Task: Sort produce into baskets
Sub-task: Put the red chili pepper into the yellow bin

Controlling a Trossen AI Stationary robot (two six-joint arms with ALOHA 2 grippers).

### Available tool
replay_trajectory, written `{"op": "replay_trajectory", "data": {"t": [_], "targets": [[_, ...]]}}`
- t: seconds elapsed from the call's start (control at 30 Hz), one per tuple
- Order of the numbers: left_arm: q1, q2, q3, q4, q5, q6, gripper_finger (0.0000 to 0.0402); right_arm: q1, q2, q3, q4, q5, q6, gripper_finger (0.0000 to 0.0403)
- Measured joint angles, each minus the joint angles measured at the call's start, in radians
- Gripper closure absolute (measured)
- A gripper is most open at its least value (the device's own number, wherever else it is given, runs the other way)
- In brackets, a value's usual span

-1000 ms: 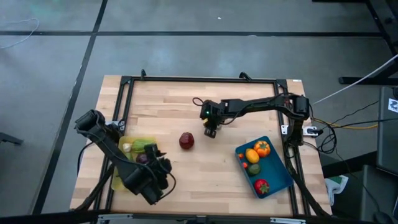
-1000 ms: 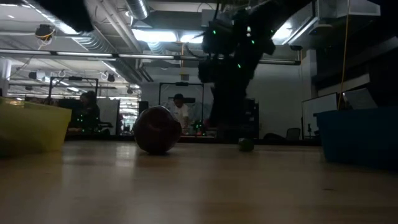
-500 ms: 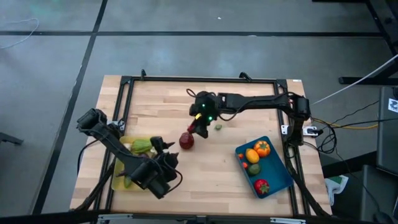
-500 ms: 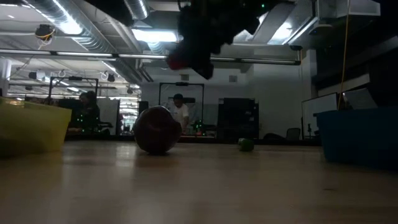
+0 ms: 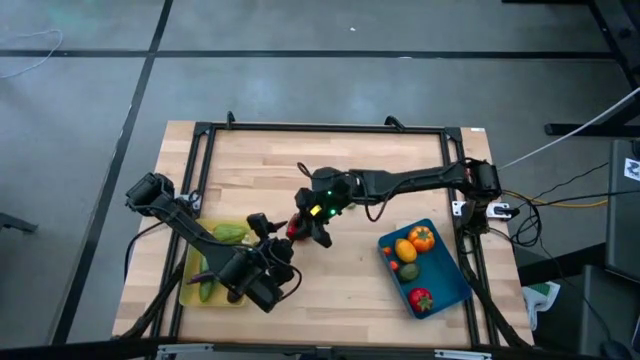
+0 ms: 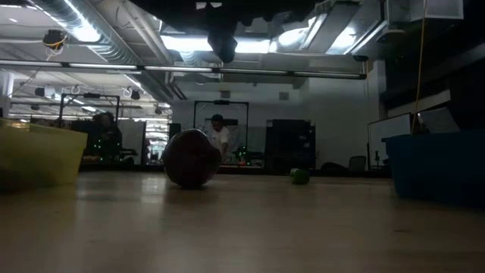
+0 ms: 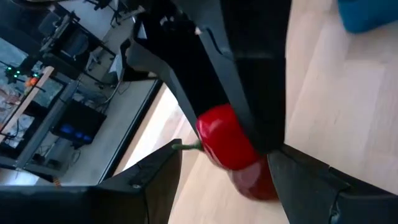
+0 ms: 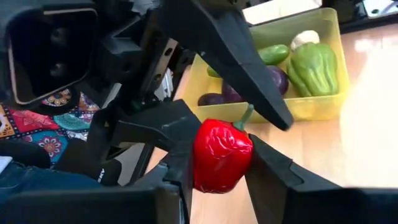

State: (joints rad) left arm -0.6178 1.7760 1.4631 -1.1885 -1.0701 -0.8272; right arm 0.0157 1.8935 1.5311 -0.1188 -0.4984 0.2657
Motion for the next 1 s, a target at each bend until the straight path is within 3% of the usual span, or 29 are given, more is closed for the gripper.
{"op": "replay_trajectory", "data": {"t": [0.3, 0.77, 1.0], "targets": [[0.001, 0.0, 0.0, 0.043, -0.05, 0.009, 0.0177, 0.006, 0.0, 0.0, 0.006, 0.009, 0.0, 0.0291], [0.009, 0.0, 0.0, 0.051, -0.047, 0.025, 0.0254, 0.004, 0.0, 0.0, 0.005, 0.009, 0.004, 0.029], [0.009, 0.0, 0.0, 0.053, -0.048, 0.024, 0.026, 0.004, 0.0, 0.0, 0.004, 0.01, 0.0, 0.025]]}}
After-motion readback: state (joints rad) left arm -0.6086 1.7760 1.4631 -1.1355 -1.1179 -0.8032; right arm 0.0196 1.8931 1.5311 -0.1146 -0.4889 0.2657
